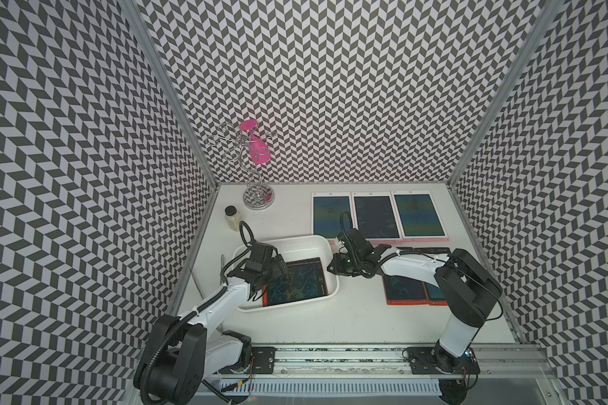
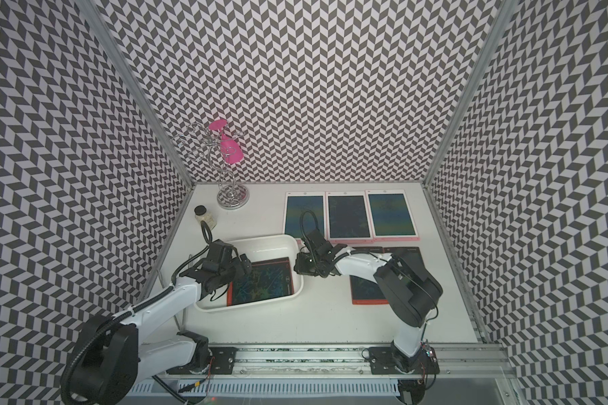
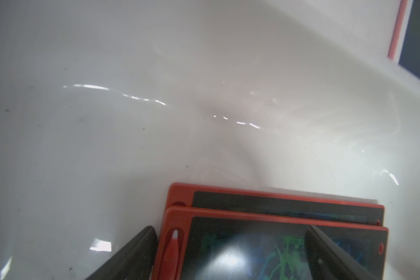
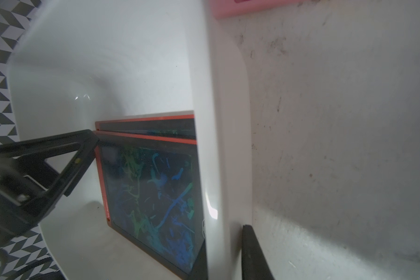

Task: Take out the writing tablet from the storage box
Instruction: Pick up the writing tablet from the storage box.

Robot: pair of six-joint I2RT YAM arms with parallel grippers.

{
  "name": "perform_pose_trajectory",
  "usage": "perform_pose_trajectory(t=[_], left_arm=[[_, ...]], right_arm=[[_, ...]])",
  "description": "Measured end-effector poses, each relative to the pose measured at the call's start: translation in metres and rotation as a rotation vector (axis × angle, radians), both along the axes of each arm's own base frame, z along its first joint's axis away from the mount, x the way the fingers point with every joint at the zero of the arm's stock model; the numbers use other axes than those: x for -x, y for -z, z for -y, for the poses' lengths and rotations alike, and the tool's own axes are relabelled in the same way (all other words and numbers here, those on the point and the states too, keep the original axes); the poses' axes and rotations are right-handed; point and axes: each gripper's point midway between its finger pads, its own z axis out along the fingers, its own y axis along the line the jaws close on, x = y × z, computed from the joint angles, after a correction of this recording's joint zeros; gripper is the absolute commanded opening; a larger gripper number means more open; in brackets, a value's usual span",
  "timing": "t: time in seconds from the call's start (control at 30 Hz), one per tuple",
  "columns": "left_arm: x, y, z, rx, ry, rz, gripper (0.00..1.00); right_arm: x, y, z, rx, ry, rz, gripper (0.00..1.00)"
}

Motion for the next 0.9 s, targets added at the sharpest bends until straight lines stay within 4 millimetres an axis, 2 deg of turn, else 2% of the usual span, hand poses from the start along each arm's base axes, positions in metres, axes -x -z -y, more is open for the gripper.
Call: perform_pose_trajectory(t=[0.2,0.63,0.9], left_arm=[[0.000,-0.016,0.004,0.031,0.018,0.049,0.93],[0.004,-0.012,0.004,0.022,0.040,0.026,0.91],[0.003,-0.014,0.008,0.039,0.067,0.031,0.85]], right_arm=[[0.000,0.002,-0.003,-0.005,-0.006,-0.004,0.17],[-0.003,0.002,-0.010,-0.012,-0.020,-0.005,0.16],[-0.003,0.002,-0.010,-0.011,-0.021,-0.006,0.16]])
